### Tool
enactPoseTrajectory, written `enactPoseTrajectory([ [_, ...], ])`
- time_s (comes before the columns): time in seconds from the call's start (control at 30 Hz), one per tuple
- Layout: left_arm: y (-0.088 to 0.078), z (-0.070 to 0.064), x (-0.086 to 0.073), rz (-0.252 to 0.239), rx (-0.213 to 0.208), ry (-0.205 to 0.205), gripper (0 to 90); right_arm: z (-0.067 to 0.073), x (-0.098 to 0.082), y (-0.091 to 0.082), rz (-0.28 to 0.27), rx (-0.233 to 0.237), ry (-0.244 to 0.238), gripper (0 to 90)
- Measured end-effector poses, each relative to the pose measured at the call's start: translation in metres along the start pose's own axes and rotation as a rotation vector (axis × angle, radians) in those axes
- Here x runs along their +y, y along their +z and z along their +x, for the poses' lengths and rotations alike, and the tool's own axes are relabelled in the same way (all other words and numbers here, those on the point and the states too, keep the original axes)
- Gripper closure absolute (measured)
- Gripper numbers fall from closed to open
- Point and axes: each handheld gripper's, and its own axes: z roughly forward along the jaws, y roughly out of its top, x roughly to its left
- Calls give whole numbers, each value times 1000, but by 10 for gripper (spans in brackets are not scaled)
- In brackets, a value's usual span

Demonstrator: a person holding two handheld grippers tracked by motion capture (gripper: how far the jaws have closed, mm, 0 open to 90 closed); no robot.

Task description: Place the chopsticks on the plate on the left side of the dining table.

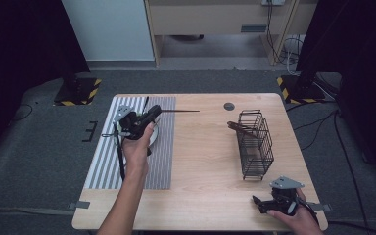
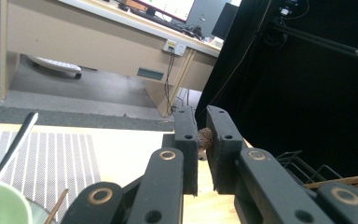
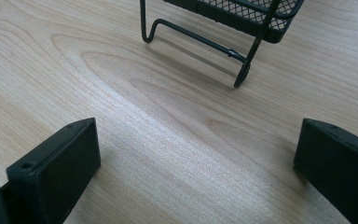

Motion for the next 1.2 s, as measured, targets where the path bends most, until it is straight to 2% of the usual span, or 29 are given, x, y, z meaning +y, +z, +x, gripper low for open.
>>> enactPoseTrajectory([
  [0.57, -11, 20, -16, 22, 47, -3, 829, 0, 0, 0, 0, 1, 0, 4],
  [0.97, -25, 39, -25, 27, 87, -15, 829, 0, 0, 0, -2, -1, -1, 4],
  [1.2, -32, 46, -30, 39, 109, -6, 829, 0, 0, 0, -3, -1, -3, 4],
])
